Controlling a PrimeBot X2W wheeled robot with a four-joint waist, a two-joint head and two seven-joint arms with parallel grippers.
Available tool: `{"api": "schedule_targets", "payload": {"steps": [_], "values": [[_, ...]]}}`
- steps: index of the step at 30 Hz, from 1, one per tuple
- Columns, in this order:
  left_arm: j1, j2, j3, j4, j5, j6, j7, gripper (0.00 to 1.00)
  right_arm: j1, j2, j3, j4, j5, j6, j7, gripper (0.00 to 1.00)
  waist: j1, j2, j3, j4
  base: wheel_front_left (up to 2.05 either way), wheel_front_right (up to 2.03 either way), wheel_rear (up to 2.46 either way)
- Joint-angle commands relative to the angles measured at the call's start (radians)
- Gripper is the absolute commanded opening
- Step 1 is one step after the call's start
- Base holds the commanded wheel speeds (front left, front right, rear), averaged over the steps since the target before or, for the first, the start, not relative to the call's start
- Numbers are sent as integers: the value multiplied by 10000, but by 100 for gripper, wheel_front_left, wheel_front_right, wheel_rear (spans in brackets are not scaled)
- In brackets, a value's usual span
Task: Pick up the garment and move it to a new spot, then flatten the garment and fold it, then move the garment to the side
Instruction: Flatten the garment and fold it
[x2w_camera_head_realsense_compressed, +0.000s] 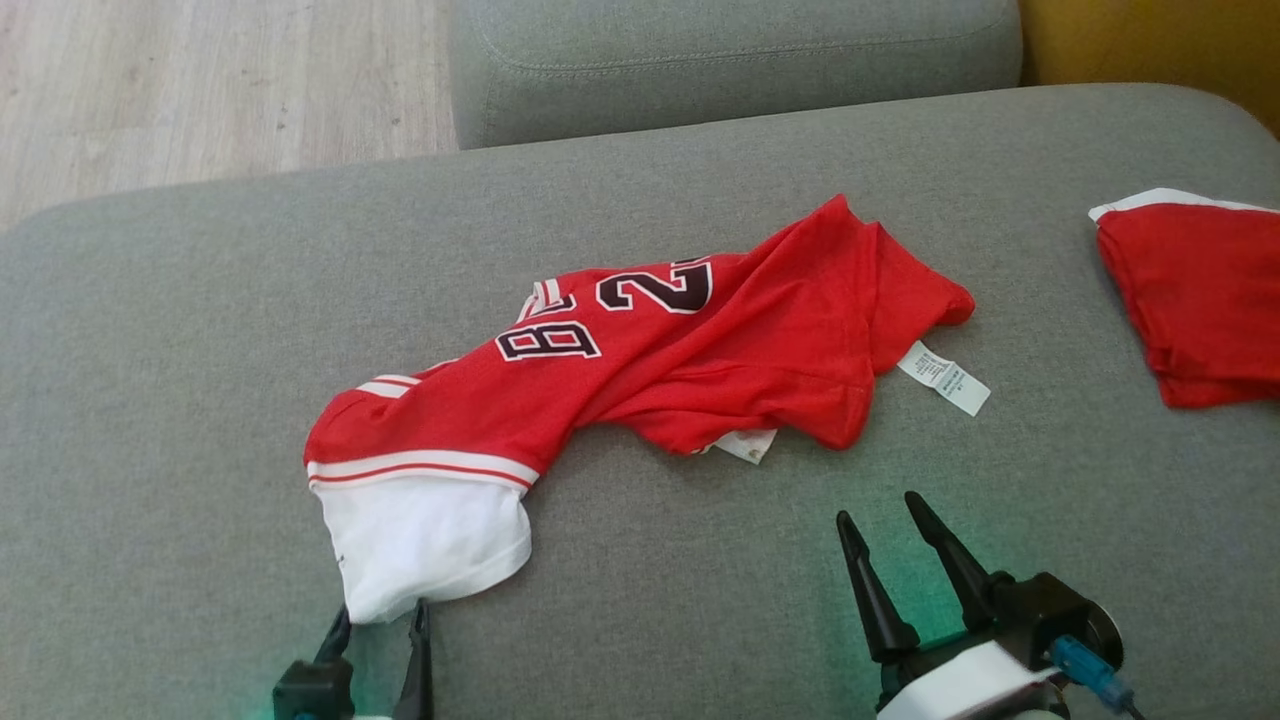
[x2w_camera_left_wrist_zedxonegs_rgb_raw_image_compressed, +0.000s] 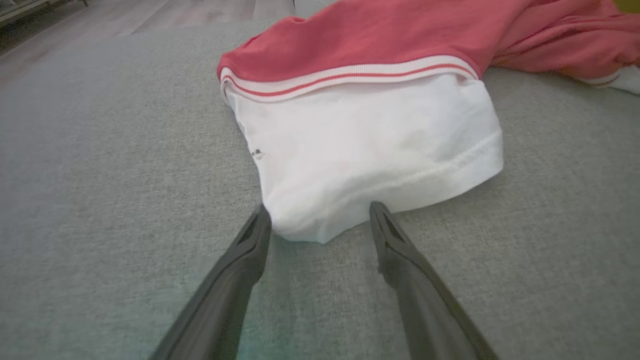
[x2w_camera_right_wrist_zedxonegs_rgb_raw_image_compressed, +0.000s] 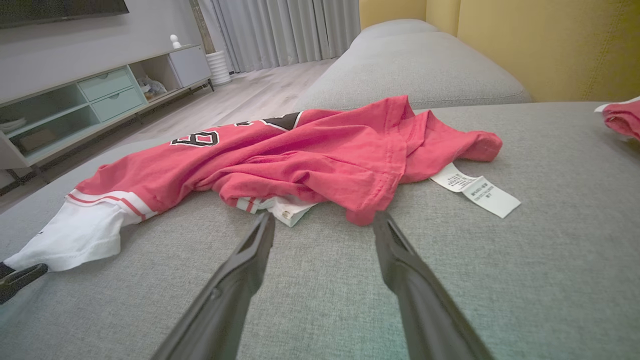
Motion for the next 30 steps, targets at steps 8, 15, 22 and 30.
{"api": "schedule_targets", "payload": {"steps": [8, 15, 22, 30], "values": [[-443, 27, 619, -130, 33, -262, -124, 43, -251, -123, 211, -206, -31, -7, -38, 100, 0, -1, -142, -70, 0, 0, 0], [60, 8, 819, -583, -222, -480, -101, 0, -129, -85, 176, -175, -33, -7, -38, 100, 0, -1, -361, -24, 0, 0, 0], [364, 217, 1239, -1924, -901, -708, 87, 0, -81, -58, 231, 7, -22, -7, -38, 100, 0, -1, -517, 171, 0, 0, 0], [89, 668, 1705, -3513, -1176, -688, 299, 0, -942, -182, 272, 939, 274, -7, -38, 100, 0, -1, -202, 396, 0, 0, 0]]}}
